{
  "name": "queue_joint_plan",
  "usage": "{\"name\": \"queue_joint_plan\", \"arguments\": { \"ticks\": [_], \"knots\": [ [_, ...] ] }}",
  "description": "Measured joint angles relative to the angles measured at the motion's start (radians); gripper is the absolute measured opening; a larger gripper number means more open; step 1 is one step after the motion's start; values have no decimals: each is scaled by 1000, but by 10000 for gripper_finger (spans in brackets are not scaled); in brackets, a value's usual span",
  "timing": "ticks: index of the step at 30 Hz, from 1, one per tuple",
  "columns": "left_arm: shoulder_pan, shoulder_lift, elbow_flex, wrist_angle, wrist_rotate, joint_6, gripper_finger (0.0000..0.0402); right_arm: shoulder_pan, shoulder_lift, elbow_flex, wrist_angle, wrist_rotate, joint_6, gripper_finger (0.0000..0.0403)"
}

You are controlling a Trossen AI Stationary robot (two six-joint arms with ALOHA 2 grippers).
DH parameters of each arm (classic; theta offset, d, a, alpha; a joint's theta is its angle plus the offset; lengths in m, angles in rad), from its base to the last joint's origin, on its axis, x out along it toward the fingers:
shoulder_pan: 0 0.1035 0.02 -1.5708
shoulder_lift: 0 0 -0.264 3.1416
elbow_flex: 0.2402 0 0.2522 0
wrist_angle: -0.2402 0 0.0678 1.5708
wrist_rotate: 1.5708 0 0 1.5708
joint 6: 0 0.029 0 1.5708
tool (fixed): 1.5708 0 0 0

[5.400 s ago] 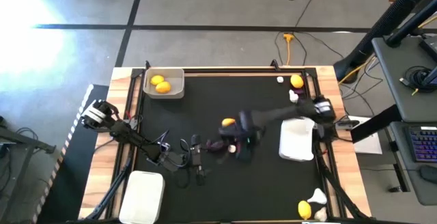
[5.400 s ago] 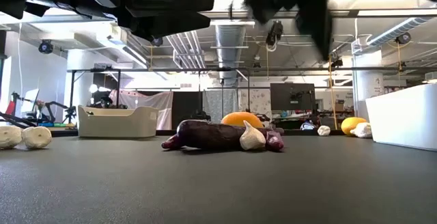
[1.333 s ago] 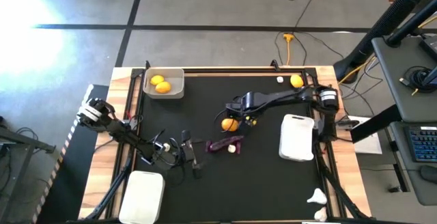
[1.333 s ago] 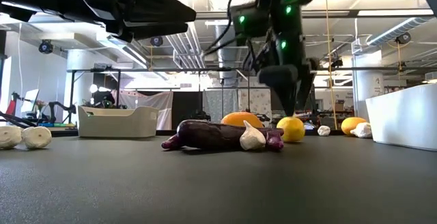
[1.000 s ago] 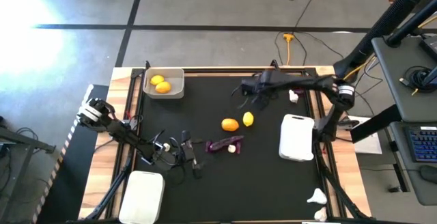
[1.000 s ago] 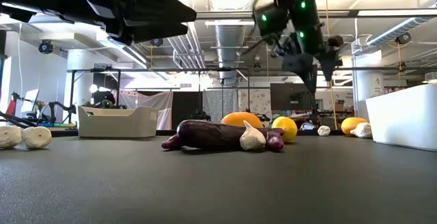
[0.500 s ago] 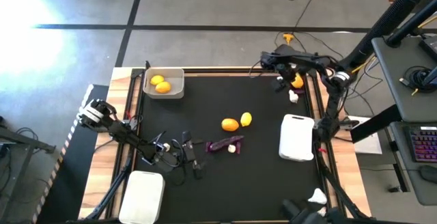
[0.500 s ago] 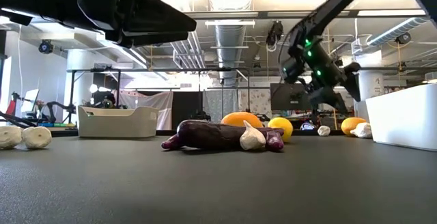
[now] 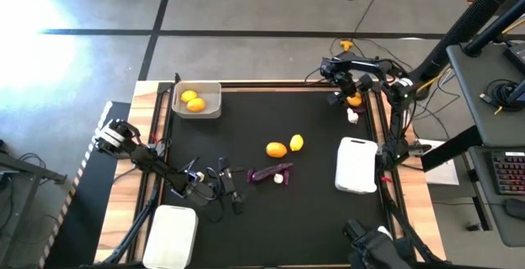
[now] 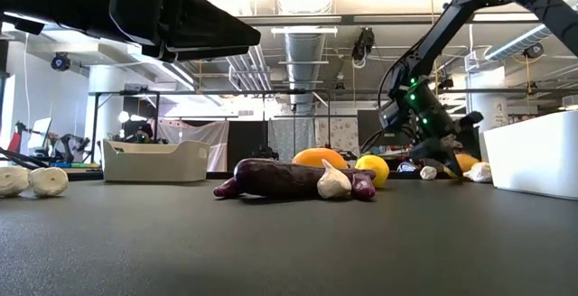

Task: Sort produce into baskets
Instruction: Put the top right lemon into the top white bin

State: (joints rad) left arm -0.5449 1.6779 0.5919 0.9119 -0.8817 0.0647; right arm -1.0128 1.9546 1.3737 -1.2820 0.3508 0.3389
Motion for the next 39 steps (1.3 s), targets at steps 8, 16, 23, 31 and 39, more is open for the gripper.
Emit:
{"name": "queue_joint_plan", "arguments": {
  "ticks": [8,16,23,31,39],
  "knots": [
    [0,0,0,0,-2,1,294,8,36,0,6,-10,6,251],
    [0,0,0,1,-2,1,294,23,-4,0,37,-11,7,201],
    [0,0,0,0,-2,1,294,31,-13,0,40,-11,-40,261],
    [1,0,0,0,-2,1,294,33,-13,0,155,-12,-71,297],
    [3,0,0,0,-2,1,294,48,-13,0,166,-17,-65,228]
  ]
}}
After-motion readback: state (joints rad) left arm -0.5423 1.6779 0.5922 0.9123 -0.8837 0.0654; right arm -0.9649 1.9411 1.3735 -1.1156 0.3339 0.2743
